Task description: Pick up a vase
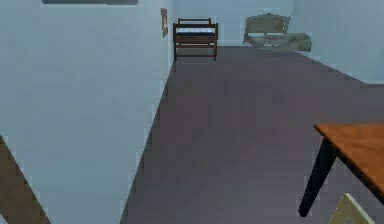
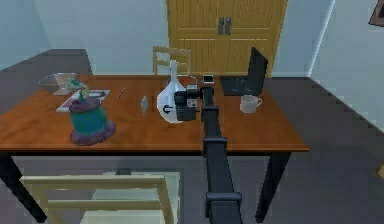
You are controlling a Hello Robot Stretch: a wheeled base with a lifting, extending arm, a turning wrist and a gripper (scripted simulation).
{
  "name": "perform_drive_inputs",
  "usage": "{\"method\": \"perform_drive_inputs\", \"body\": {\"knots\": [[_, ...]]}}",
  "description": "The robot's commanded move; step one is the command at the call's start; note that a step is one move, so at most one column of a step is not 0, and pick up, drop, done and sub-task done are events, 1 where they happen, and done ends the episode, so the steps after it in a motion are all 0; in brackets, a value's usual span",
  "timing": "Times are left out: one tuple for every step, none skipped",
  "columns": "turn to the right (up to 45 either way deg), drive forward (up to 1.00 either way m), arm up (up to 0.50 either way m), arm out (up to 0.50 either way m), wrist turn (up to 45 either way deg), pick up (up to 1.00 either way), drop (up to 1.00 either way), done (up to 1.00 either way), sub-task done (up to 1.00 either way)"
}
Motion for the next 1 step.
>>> {"method": "perform_drive_inputs", "body": {"knots": [[0.0, 0.0, 0.0, 0.0, 0.0, 0.0, 0.0, 1.0, 0.0]]}}
